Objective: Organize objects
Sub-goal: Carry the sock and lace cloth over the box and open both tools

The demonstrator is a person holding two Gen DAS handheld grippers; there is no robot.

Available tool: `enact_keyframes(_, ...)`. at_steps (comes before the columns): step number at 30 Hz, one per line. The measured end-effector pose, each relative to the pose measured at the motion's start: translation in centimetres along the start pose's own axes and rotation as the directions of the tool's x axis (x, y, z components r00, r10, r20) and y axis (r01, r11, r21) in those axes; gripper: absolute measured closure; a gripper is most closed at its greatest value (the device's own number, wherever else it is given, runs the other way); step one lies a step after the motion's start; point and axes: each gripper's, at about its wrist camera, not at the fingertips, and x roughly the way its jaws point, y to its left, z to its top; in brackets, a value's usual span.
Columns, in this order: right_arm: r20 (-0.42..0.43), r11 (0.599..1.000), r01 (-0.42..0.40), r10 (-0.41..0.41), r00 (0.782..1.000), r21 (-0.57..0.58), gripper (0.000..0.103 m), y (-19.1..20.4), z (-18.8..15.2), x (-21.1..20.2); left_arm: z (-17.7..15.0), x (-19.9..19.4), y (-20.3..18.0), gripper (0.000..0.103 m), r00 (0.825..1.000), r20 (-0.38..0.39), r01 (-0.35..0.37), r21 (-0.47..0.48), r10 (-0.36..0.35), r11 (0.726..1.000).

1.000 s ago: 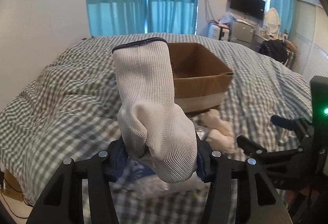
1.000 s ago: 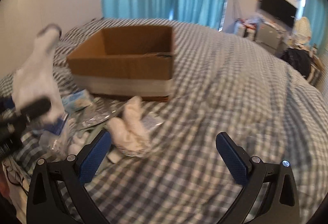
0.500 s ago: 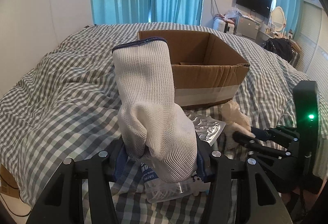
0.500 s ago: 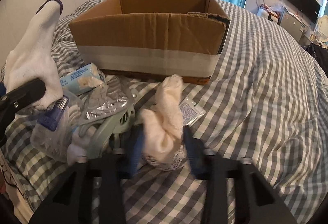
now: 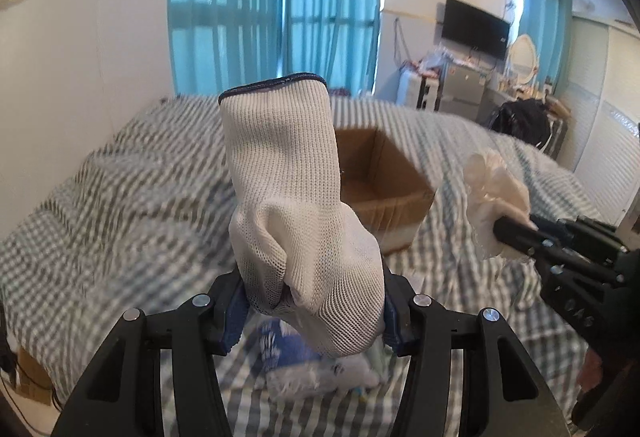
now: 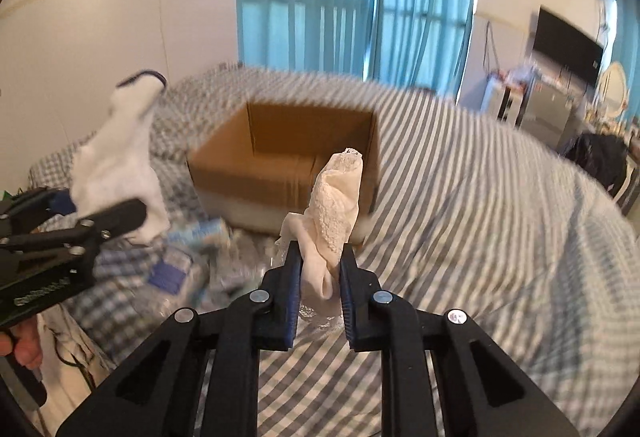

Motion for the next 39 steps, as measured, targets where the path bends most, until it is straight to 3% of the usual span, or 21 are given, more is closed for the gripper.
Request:
enact_keyframes(5,0.092,1.0,-0.005,0.006,0.996,-0.011,0.086,-0.5,4.4,-2.9,3.8,0.3,-0.3,0.048,0.999,0.043,0.033,0.007,-0.033,0.999)
enact_keyframes(9,0.125,0.999,-0.031,0.033,0.992,-0.02,0.086,-0.6,7.5,-2.6,6.4,2.3,-0.5,0.048,0.998,0.058,0.031,0.038,-0.033,0.999)
enact_keyframes(19,0.097,0.995,-0.094,0.095,0.991,-0.016,0.086,-2.6,14.0,6.7,10.7,12.0,-0.2,0.048,1.0,0.001,0.029,0.08,-0.029,0.996)
enact_keyframes(24,0.034,0.993,-0.114,0.114,0.993,0.014,0.086,-3.8,14.9,13.6,10.0,17.4,0.2,0.048,0.997,-0.072,0.035,0.091,-0.028,0.995)
enact_keyframes(30,-0.045,0.988,-0.142,0.145,0.988,0.063,0.086,-5.6,13.6,19.8,8.5,22.2,0.7,0.048,0.985,-0.166,0.054,0.09,-0.038,0.994)
enact_keyframes(39,-0.057,0.985,-0.154,0.159,0.986,0.079,0.083,-6.1,12.5,20.9,7.4,23.1,0.3,0.044,0.976,-0.204,0.088,0.075,-0.071,0.993)
